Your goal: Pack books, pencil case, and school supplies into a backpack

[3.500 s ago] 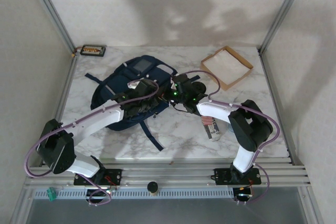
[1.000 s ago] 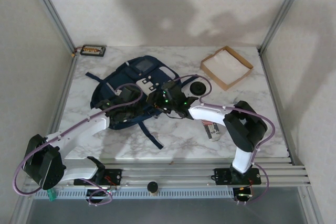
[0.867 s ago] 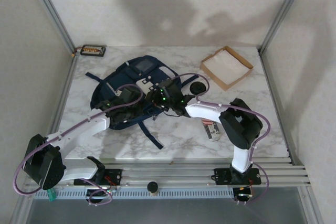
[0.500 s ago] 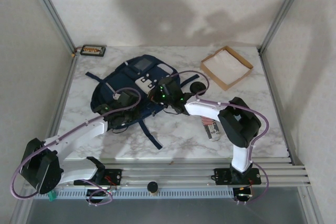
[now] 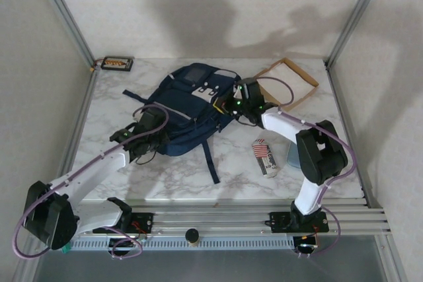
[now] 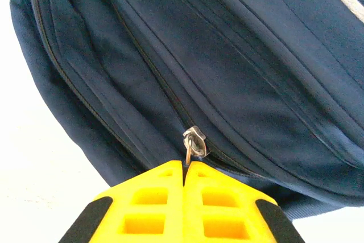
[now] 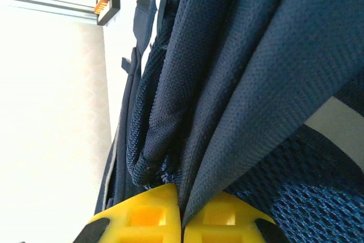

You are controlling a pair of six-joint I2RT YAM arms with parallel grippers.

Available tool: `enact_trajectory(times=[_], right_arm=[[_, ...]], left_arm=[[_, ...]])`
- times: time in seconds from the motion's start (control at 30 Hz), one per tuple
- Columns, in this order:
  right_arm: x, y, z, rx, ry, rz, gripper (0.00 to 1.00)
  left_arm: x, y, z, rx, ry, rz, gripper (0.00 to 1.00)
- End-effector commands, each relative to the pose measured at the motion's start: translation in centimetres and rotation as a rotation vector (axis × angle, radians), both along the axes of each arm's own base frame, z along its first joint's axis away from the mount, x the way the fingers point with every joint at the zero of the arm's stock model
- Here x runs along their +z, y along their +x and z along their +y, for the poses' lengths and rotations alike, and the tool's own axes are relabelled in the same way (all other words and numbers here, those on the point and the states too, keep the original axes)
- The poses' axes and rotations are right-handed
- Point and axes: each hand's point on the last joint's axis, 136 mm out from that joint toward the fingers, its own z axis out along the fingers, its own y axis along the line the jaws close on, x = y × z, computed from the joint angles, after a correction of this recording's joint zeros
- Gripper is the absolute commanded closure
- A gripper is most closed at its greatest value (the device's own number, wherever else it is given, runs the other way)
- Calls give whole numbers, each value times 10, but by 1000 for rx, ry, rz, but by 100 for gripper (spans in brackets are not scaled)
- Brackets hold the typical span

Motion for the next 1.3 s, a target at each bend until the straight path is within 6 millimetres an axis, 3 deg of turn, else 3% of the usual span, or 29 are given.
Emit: enact_trajectory(times=[0.0, 0.03, 0.1, 0.17, 0.33, 0.4, 0.43, 0.57, 0.67, 0.83, 0.97, 1.13, 1.27], right_arm=[[45, 58, -34, -75, -64, -220, 100], [40, 58, -37, -73, -70, -203, 100], [39, 53, -36, -35, -84, -205, 89], [41, 42, -34, 12, -183, -233, 57], [45, 3, -47, 127, -361, -364, 35], [46, -16, -31, 267, -421, -468, 28], [47, -31, -13, 386, -426, -542, 25], [42, -84, 42, 782, -499, -877, 22], [43, -102, 67, 918, -525, -1071, 22], [27, -112, 92, 1095, -608, -1260, 20], [8, -122, 108, 1216, -610, -1292, 21], [-5, -107, 117, 1206, -676, -1361, 25], [-15, -93, 125, 1188, -746, -1419, 36]], left_arm=[[-2, 0, 27, 30, 142, 62, 100], [2, 4, 20, 8, 125, 48, 100], [9, 10, 8, -25, 83, 14, 100], [12, 12, 3, -38, 62, 3, 100], [11, 15, -6, -67, 26, -18, 100], [13, 17, -7, -72, 15, -32, 100], [14, 17, -7, -71, 17, -39, 100], [15, 18, 0, -56, 43, -56, 100], [14, 20, -2, -52, 31, -60, 100], [15, 20, -2, -50, 27, -65, 100], [8, 18, 2, -43, 46, -48, 100], [5, 17, 2, -32, 33, -45, 100], [2, 16, 4, -25, 32, -37, 100]])
